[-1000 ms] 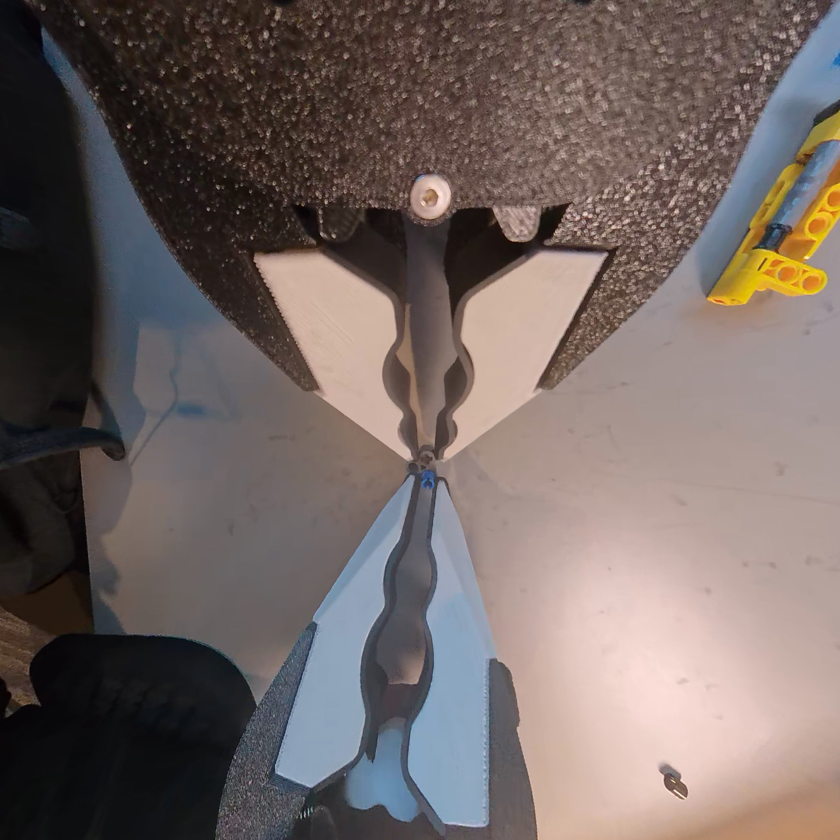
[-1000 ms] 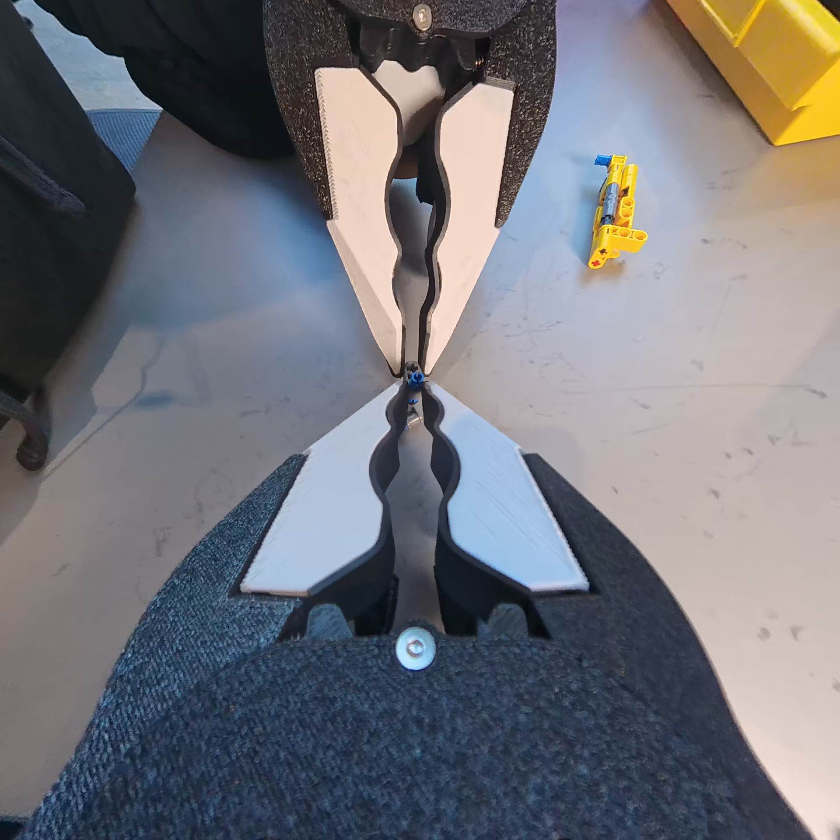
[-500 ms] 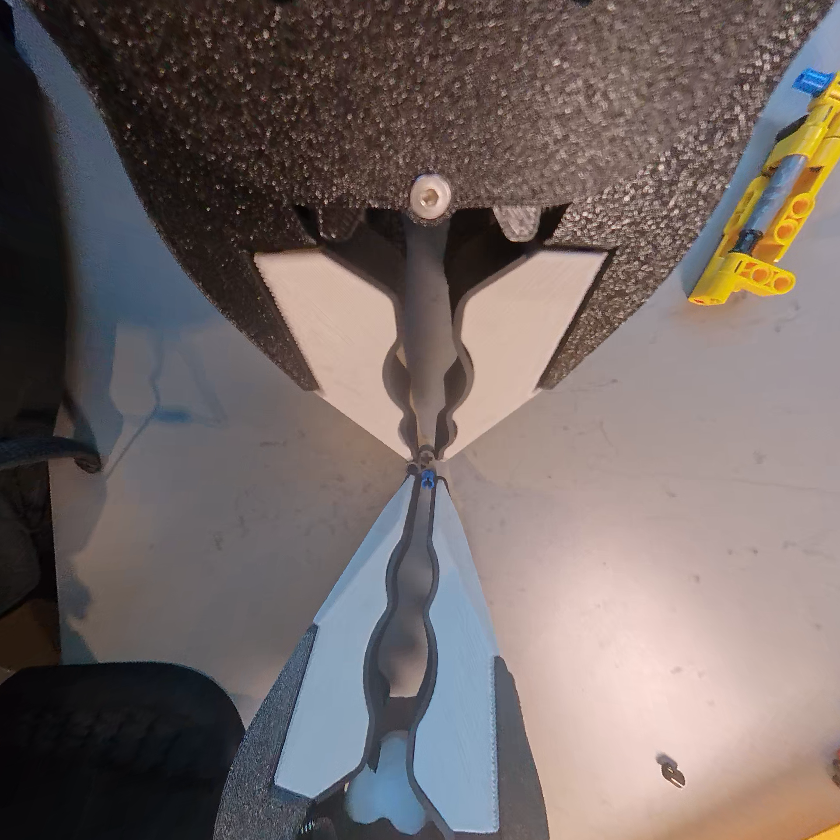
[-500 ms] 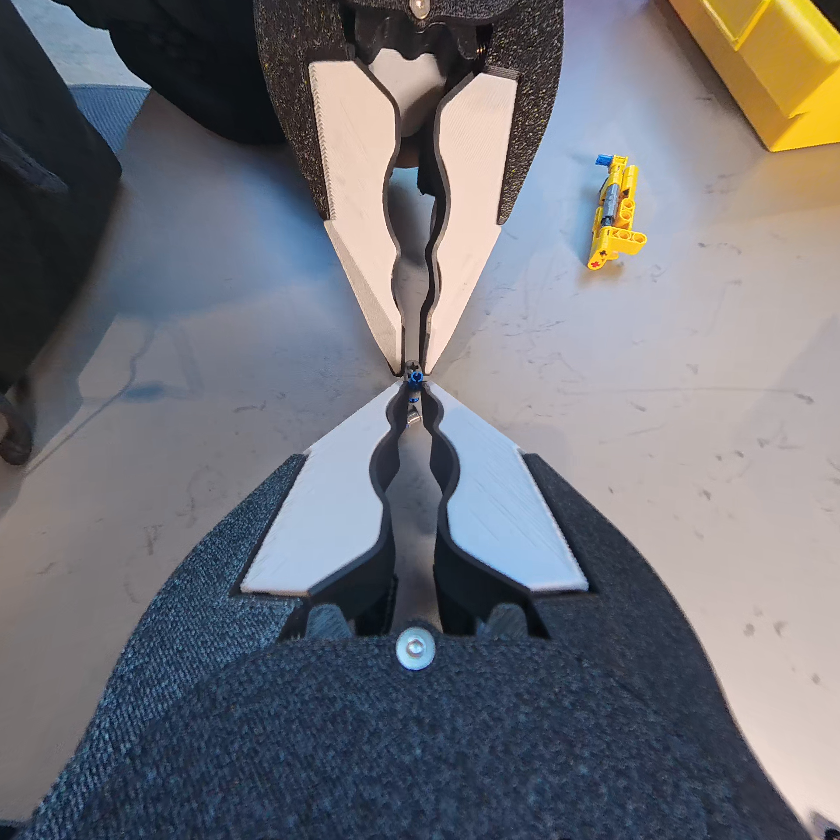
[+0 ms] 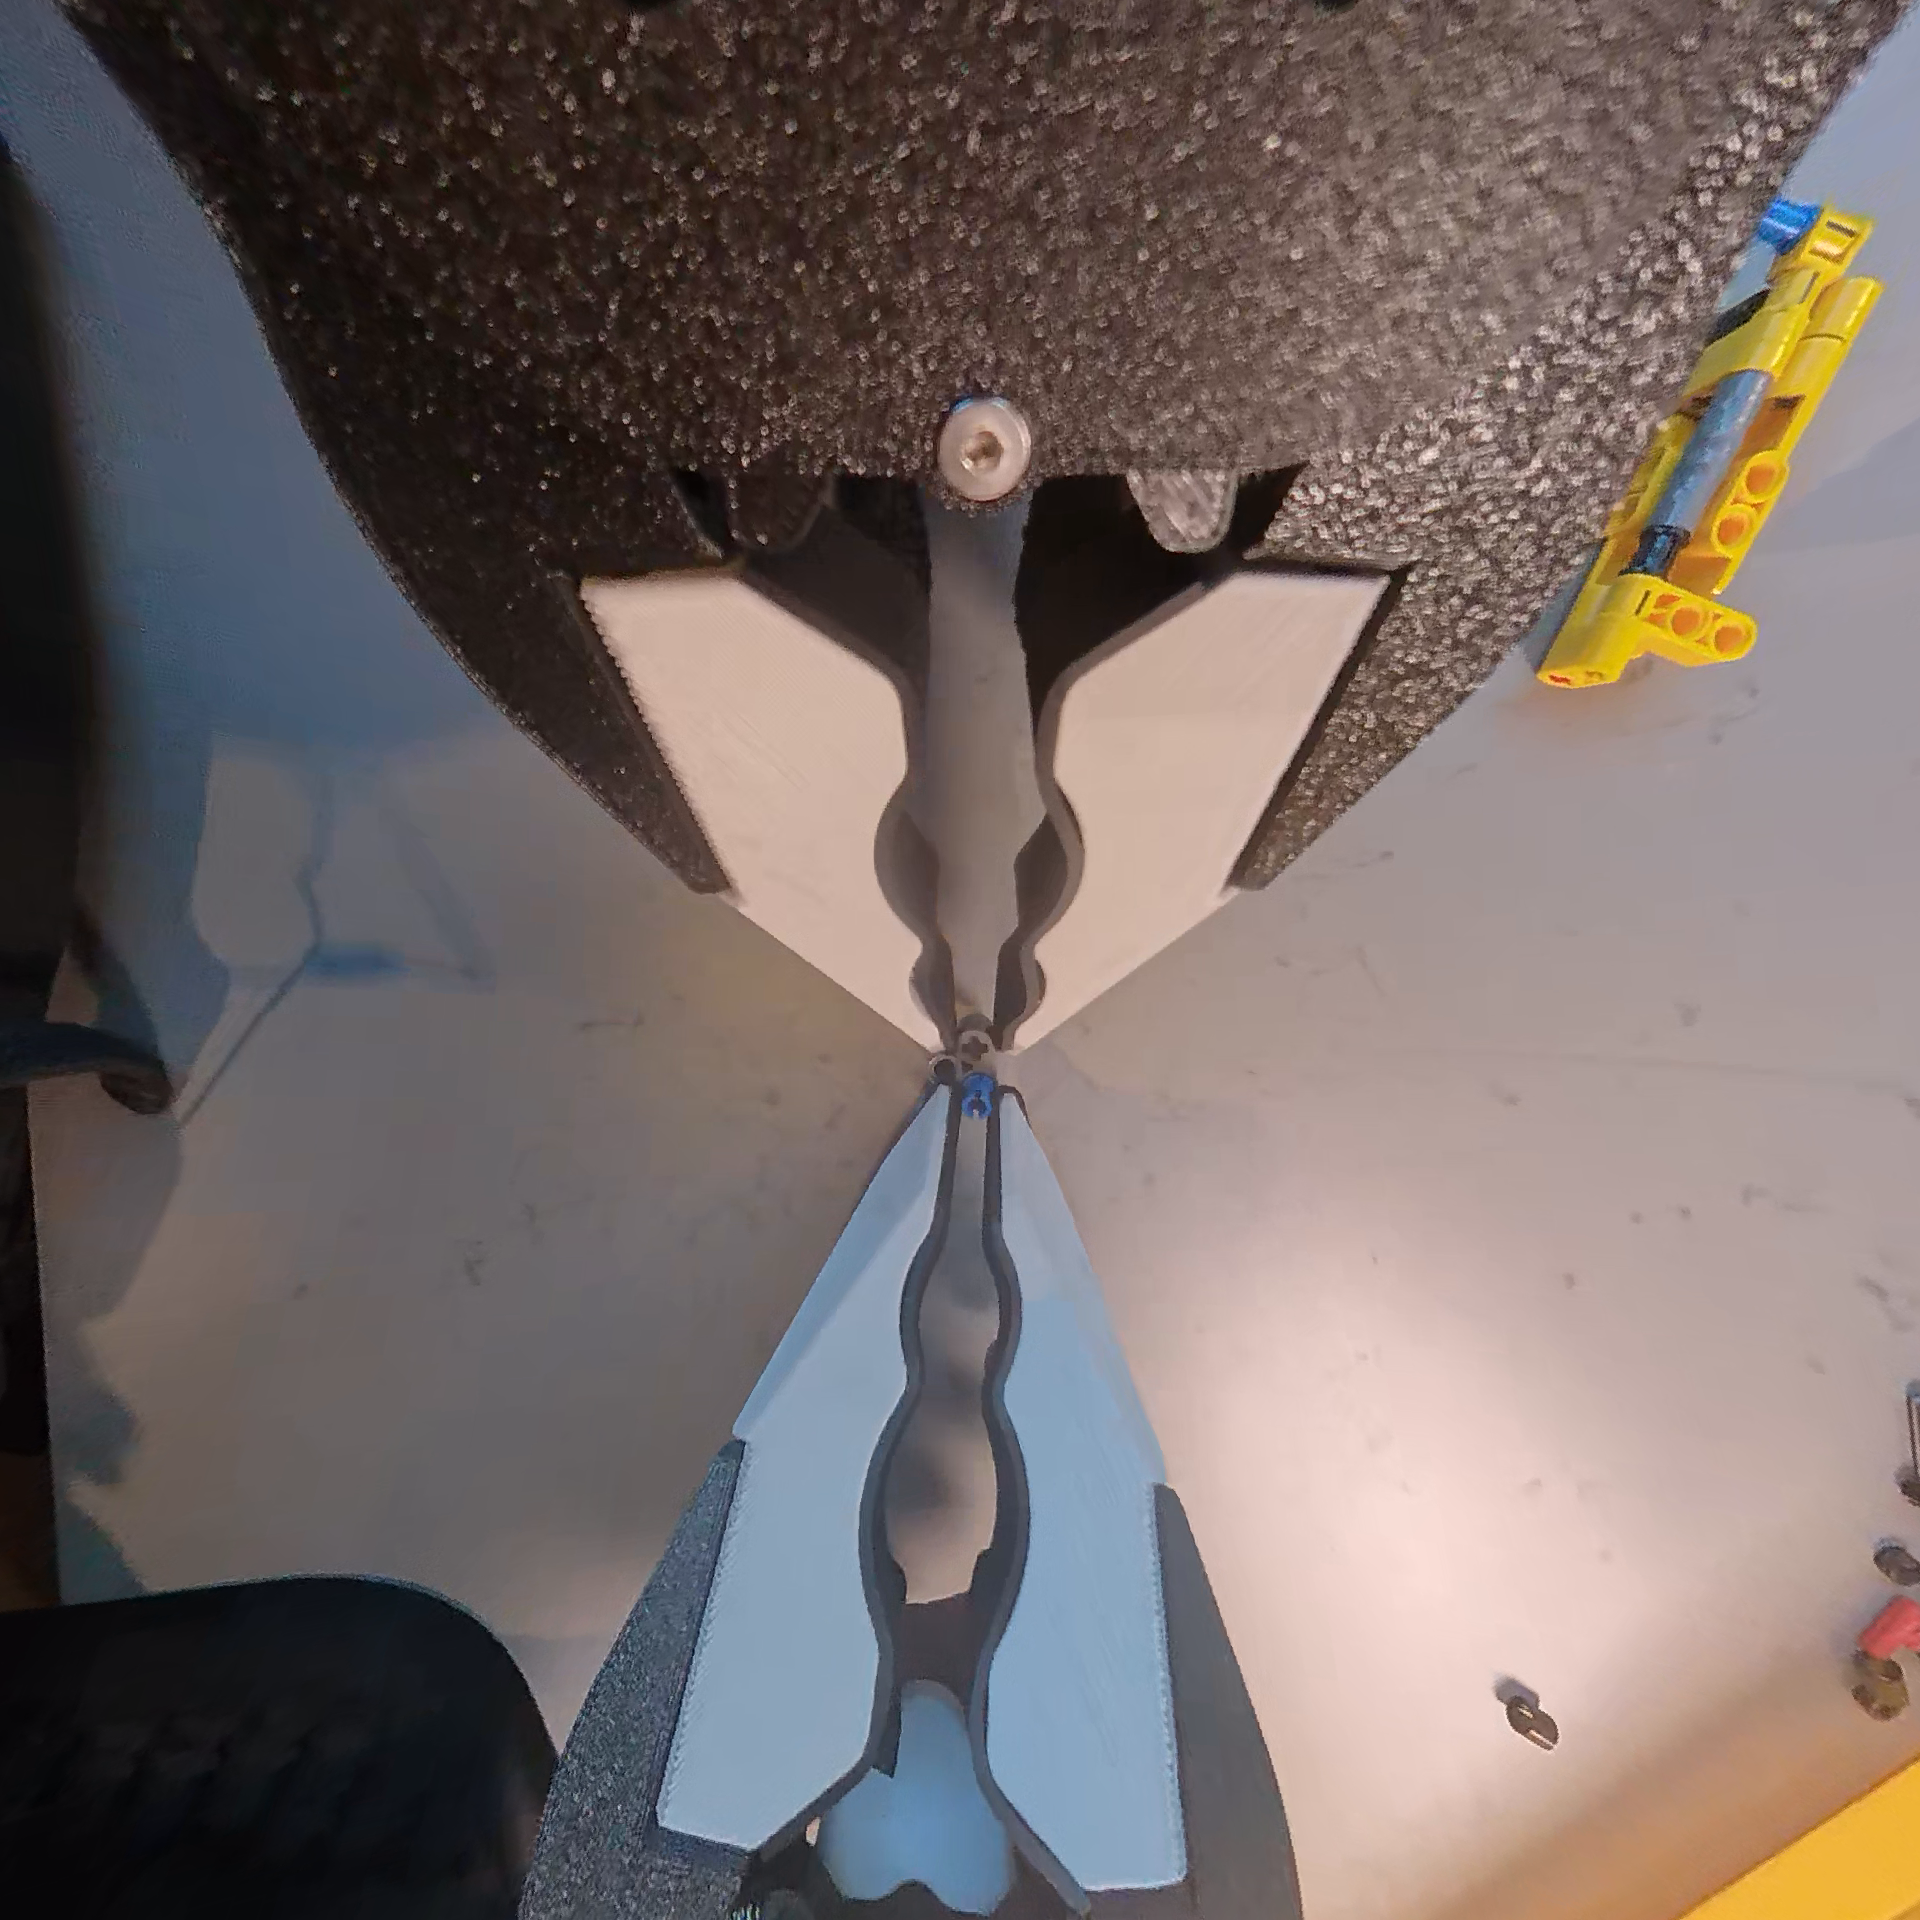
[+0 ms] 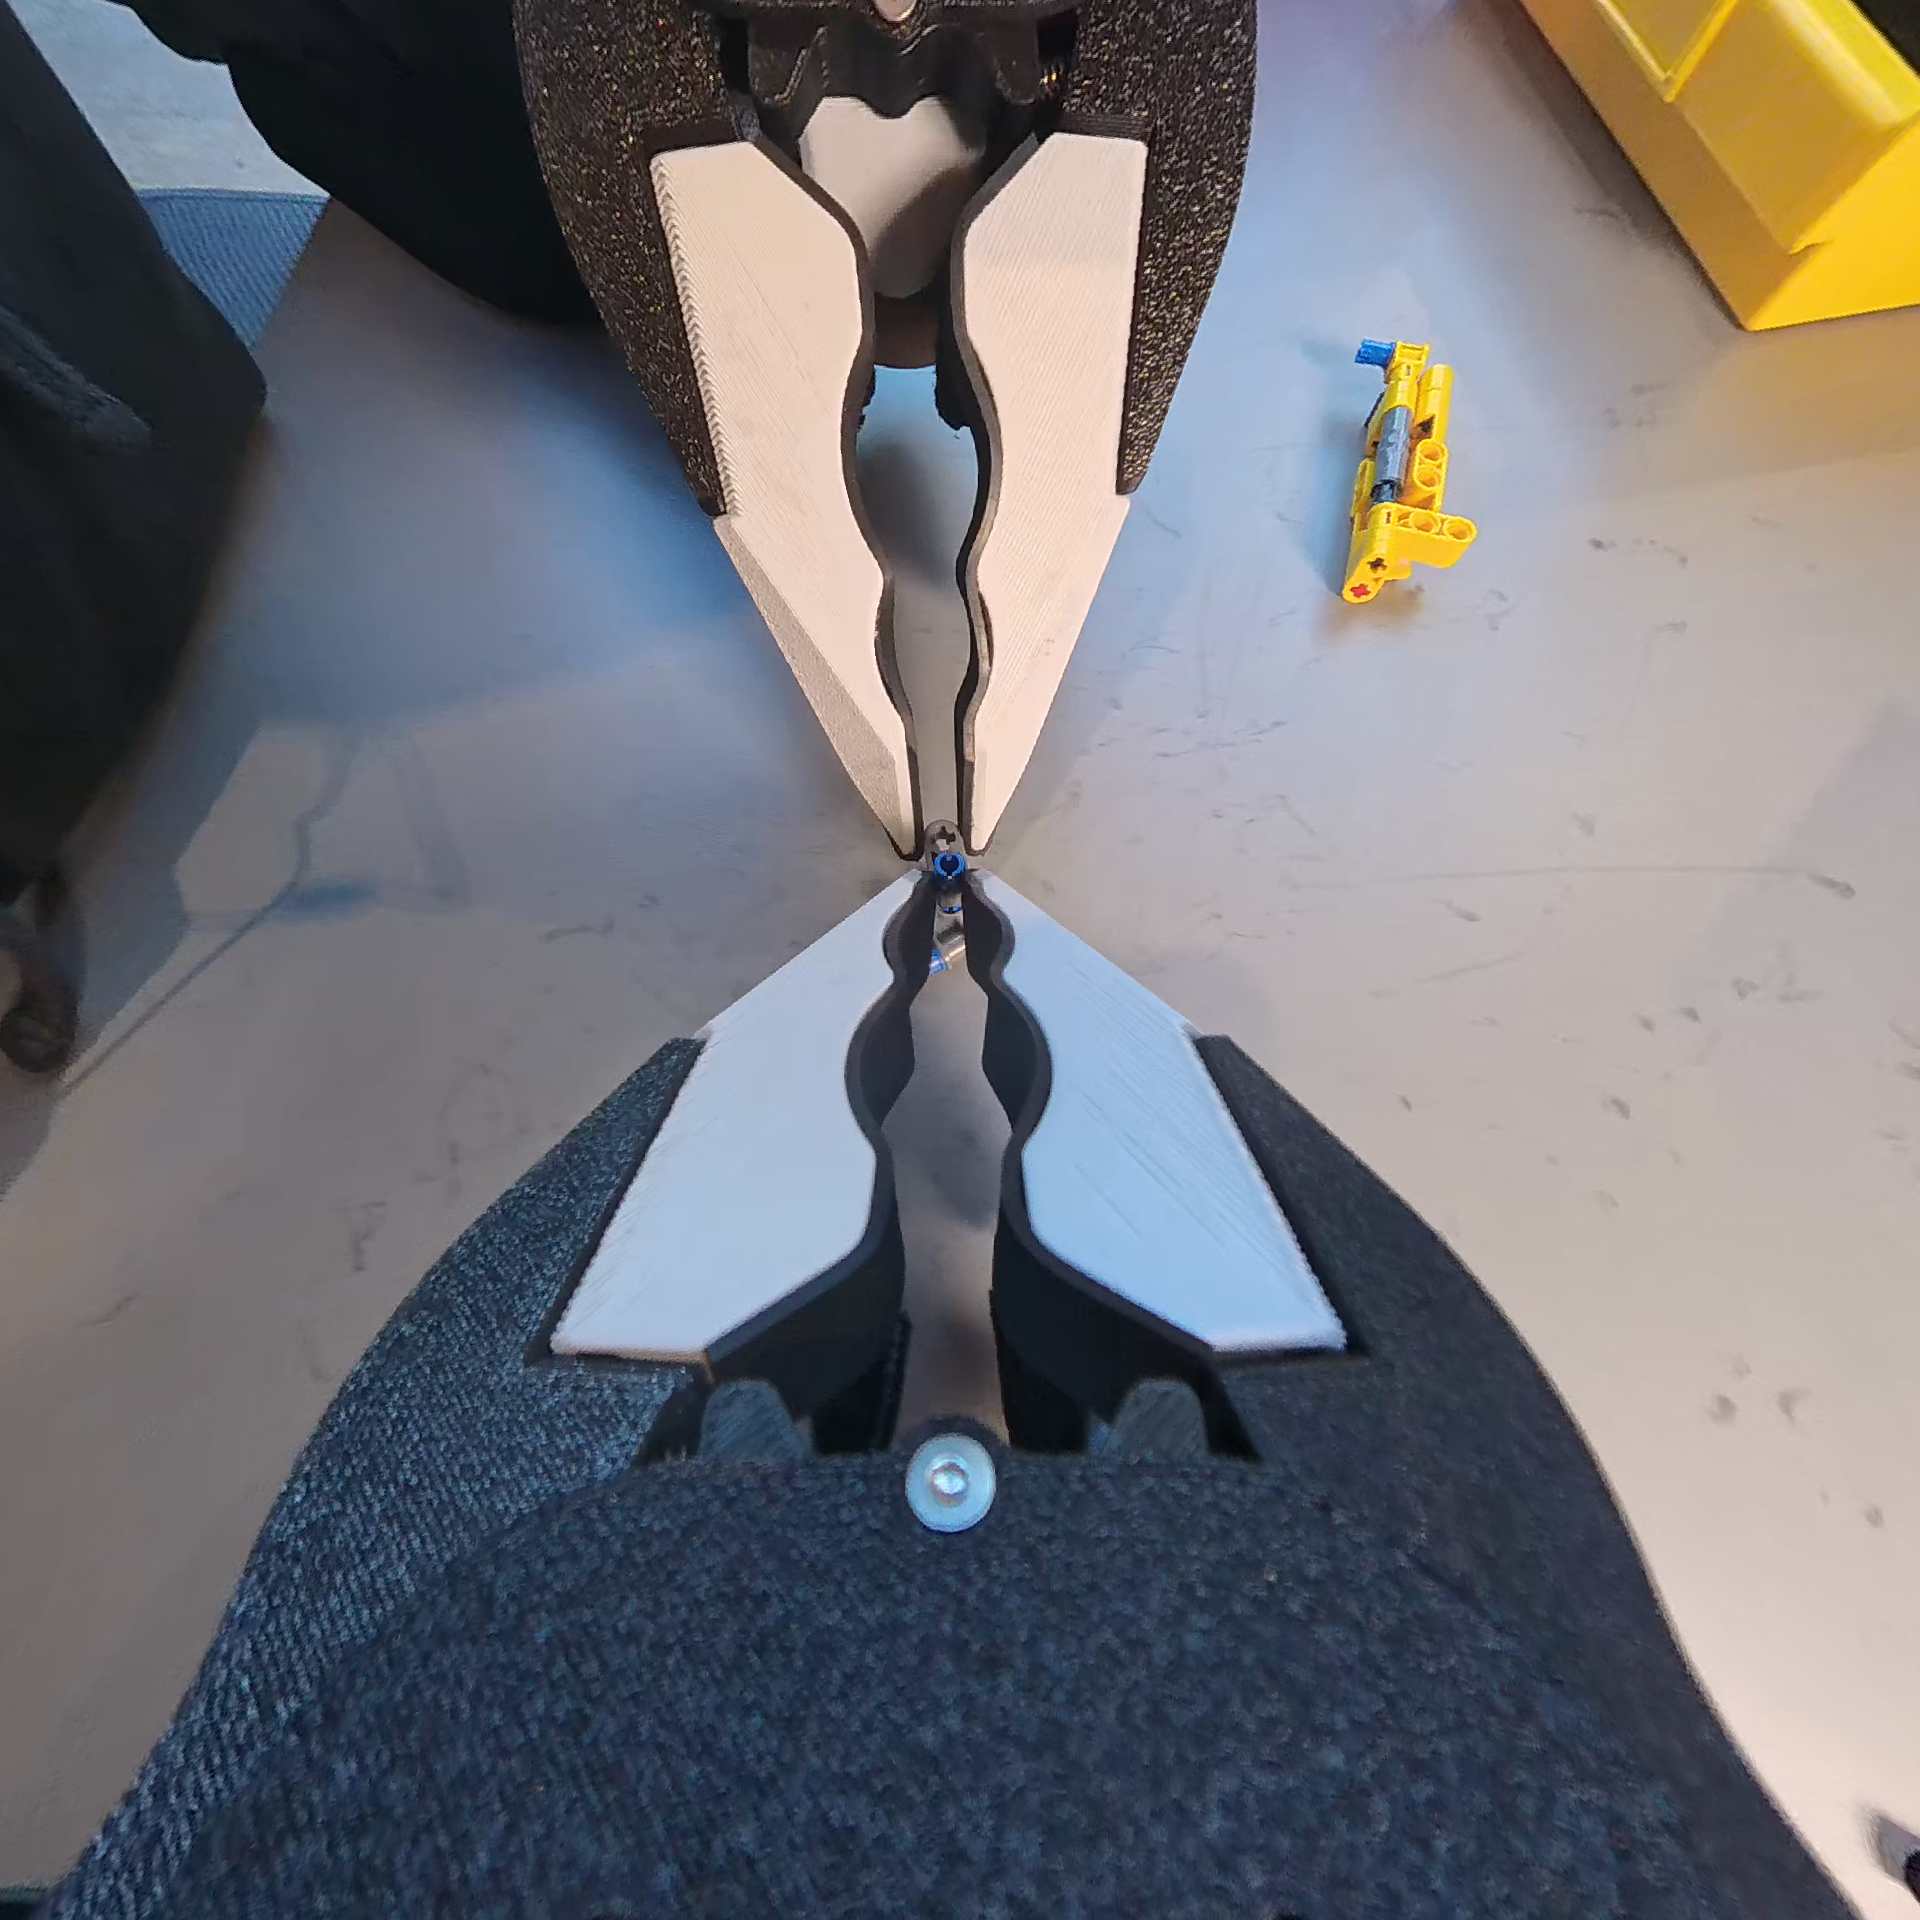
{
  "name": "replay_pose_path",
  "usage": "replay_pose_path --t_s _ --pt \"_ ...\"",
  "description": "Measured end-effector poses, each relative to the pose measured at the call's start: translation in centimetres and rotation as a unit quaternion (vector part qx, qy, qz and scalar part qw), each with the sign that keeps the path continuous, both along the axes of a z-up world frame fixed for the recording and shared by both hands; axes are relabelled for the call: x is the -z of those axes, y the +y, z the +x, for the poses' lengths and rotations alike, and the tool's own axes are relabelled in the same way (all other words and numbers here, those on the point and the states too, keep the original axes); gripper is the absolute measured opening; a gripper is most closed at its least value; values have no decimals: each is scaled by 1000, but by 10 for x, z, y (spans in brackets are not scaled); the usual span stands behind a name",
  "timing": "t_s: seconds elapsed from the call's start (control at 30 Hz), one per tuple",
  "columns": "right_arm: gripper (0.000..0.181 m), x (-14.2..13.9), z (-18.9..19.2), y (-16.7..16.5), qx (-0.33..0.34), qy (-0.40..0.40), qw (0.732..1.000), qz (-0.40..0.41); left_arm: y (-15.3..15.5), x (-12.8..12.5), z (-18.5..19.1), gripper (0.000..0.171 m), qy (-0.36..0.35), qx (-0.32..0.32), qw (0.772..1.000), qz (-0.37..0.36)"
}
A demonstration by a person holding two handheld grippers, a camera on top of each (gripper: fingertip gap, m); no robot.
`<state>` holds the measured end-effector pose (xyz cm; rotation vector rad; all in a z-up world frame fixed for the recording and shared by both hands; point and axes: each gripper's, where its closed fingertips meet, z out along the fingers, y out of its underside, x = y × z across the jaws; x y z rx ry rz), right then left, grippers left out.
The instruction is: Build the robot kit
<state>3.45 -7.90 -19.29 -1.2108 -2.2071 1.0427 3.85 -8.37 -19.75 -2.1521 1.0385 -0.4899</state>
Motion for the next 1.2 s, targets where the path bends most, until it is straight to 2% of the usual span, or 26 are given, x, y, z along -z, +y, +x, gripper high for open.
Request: replay_pose_path --t_s 0.67,1.03,1.2 --pt "5 2 1 1 15 -11 1000 -23 2 0 2 6 -54 -14 998 -38" --pt "4 2 3 2 27 -13 999 -44 4 1 3 6 -24 -12 999 -27" --pt "4 2 3 2 27 -14 999 -28 3 2 3 6 4 -2 1000 -10"
